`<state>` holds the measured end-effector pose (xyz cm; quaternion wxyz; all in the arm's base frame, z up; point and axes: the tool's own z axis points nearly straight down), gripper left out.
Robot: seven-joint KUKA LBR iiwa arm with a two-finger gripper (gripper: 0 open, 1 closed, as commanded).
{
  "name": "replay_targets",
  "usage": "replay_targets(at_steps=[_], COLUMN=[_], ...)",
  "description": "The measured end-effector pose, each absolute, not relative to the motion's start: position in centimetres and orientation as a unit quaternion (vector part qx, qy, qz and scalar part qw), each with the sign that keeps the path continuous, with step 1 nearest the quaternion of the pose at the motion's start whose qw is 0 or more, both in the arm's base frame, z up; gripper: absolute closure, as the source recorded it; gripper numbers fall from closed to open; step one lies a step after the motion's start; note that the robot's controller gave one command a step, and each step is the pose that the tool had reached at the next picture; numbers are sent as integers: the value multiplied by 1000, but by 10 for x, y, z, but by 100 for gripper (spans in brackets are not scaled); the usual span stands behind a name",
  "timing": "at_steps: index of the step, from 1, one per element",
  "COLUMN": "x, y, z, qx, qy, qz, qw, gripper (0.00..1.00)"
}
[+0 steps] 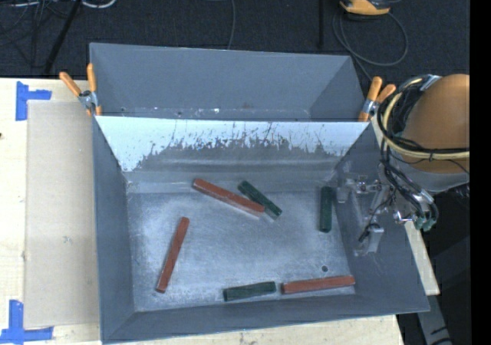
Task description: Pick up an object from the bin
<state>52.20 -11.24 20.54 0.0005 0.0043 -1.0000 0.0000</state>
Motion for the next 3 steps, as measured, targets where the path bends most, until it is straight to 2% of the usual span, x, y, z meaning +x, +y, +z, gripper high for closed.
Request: replay_targets(at_steps=[1, 2, 3], x=[482, 482, 484], y=[-106, -106, -103], z=[67, 69, 217], qx=[14, 16, 42], qy=[-1000, -1000, -999], qz=[0, 0, 1], qw=[-1, 1, -4], gripper=[0, 100, 100])
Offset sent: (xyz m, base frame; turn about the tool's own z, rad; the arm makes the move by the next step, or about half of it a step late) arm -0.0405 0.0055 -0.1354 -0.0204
